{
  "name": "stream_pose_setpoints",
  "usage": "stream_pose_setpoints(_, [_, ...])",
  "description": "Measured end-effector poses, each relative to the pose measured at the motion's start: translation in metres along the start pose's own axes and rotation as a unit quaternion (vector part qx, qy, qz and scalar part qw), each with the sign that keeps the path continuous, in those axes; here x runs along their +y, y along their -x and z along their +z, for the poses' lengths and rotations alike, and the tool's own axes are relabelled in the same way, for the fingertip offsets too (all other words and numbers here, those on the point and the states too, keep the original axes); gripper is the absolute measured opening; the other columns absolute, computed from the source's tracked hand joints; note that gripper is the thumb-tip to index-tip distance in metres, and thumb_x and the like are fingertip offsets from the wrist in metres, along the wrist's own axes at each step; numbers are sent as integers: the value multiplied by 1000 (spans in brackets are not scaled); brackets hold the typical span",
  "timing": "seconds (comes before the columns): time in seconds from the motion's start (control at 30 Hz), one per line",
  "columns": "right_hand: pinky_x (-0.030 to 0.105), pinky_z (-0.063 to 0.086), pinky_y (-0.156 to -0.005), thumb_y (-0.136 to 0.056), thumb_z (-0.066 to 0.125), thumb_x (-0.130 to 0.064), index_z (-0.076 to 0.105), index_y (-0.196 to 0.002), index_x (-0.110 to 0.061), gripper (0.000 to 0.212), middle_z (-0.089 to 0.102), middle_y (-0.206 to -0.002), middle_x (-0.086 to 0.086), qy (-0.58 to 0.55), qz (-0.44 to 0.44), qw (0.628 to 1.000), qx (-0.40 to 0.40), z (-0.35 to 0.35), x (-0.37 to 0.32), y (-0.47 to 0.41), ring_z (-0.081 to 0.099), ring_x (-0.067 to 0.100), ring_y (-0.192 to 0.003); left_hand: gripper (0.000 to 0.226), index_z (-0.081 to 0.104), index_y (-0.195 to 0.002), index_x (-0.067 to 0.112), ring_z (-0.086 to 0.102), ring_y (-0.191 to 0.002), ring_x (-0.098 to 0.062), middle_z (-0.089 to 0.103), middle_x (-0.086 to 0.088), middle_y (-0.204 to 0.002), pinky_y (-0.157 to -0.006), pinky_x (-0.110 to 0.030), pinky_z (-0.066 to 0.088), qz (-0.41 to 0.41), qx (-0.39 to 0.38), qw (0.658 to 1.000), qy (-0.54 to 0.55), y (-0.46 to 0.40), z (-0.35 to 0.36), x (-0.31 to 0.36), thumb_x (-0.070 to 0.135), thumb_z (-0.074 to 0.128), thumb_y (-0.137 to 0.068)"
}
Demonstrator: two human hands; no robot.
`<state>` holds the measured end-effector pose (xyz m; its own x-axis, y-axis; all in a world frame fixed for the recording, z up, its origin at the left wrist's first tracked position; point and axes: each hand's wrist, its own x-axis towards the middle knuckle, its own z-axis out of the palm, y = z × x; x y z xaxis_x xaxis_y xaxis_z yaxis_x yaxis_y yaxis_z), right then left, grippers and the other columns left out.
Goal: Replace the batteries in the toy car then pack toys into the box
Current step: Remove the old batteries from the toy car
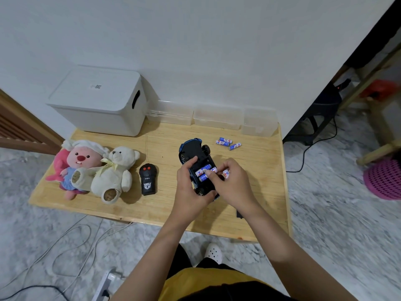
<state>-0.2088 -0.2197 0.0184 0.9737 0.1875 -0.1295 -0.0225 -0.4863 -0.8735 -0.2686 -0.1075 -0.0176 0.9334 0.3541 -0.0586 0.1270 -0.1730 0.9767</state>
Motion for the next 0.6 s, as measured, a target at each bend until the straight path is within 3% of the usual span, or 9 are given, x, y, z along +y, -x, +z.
stream_pose_setpoints(0.1, [26,51,-68,-78,74,-21,51,-82,-22,23,62,-84,-4,-52,8,998,16,3,-5,-1,61,10,-82,93,33,-137,36,49,-121,-14,40,8,-135,-91,-49,52,-4,-10,1000,4,1,4,1,13,81,-61])
stream_pose_setpoints(0.17, [25,52,-63,-77,74,-18,54,-87,-23,22,63,-87,-2,-137,73,988,24,2,-11,-4,63,8,-76,93,34,-138,34,48,-122,-12,39,10,-135,-96,-46,50,2,-19,1000,-3,1,6,3,10,82,-62])
stream_pose_setpoints(0.27, [20,33,-40,-83,67,-12,60,-87,-13,8,52,-71,-1,-341,193,920,-6,-9,-15,-12,42,6,-43,91,35,-137,33,48,-122,-12,40,9,-134,-100,-42,47,11,-22,1000,-10,0,6,5,8,80,-62])
stream_pose_setpoints(0.33, [22,27,-39,-84,62,-14,63,-87,-8,7,47,-68,-1,-418,243,875,-30,-18,-14,-18,34,9,-44,90,35,-135,39,50,-121,-13,42,8,-133,-97,-44,49,2,-22,1000,-4,0,4,6,9,79,-62])
stream_pose_setpoints(0.53, [30,51,-54,-91,44,-20,53,-70,-12,24,55,-66,2,-474,255,838,-87,-32,-18,-18,55,16,-60,89,37,-133,41,52,-119,-16,45,10,-133,-95,-46,50,-1,-46,999,-17,-2,-3,6,14,78,-59])
stream_pose_setpoints(0.6, [32,53,-55,-91,47,-20,57,-74,-10,22,59,-71,4,-420,229,872,-106,-34,-18,-18,58,18,-59,88,38,-132,43,53,-118,-15,47,10,-132,-95,-44,50,-1,-58,998,-21,-3,-4,6,14,78,-59])
